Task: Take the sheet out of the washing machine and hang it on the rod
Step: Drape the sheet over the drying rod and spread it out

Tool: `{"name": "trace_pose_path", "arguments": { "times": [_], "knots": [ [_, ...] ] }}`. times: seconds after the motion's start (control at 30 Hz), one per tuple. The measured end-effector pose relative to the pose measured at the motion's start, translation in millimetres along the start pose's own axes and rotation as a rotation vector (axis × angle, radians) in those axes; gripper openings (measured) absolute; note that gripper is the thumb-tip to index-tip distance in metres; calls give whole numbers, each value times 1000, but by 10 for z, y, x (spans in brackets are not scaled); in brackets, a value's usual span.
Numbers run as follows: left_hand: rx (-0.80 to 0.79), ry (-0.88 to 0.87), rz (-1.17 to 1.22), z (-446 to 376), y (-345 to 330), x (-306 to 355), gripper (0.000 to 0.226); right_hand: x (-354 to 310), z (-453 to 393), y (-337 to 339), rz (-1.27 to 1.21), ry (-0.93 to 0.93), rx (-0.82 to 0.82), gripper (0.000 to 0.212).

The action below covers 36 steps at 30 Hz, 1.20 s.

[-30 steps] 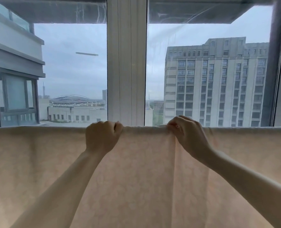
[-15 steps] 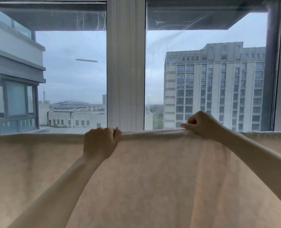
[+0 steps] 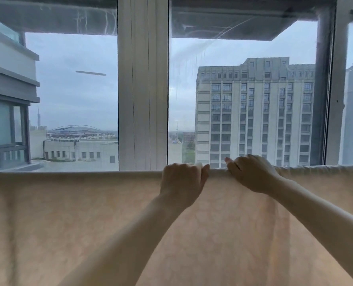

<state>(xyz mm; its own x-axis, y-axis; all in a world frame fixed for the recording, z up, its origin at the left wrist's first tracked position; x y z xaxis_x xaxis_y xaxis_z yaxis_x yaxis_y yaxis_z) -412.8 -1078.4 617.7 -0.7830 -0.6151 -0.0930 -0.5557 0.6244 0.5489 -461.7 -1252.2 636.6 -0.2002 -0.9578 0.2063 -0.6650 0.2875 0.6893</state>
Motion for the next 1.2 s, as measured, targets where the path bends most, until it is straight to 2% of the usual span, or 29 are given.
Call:
{"name": "trace_pose_path", "arguments": {
  "times": [0.13, 0.23, 0.37, 0.53, 0.83, 0.97, 1.2],
  "knots": [
    [78, 41, -38, -10, -51, 23, 51, 224, 109, 38, 41, 47, -21, 58],
    [70, 111, -122, -18, -66, -31, 53, 552, 187, 53, 57, 15, -33, 60],
    [135, 228, -147, -14, -31, -36, 52, 1017, 346, 58, 138, 36, 40, 66],
    [141, 368, -111, -48, -165, 244, 52, 1300, 456, 48, 36, 81, 62, 59],
    [49, 234, 91, -486, -519, 1469, 41, 1329, 448, 94, -214, 278, 38, 50],
    [104, 276, 93, -494, -545, 1529, 46, 1643, 569, 140, -385, 348, 37, 33],
    [113, 326, 79, -480, -520, 1450, 47, 2199, 1007, 113, -310, 302, 256, 37]
  ]
}}
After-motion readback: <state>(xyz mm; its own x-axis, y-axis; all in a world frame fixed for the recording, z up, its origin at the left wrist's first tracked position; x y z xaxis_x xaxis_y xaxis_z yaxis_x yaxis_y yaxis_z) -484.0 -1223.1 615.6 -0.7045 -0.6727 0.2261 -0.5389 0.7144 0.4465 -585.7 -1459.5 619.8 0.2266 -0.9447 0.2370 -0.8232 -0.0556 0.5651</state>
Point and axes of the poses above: each hand's wrist, its own z-axis away from the middle knuckle, its own y-axis out of the back of the hand, x = y × z, the point moved 4 cm from there along -z, towards the middle knuckle, and after that the axes turned 7 degrees about z, right-handed, at the moved point
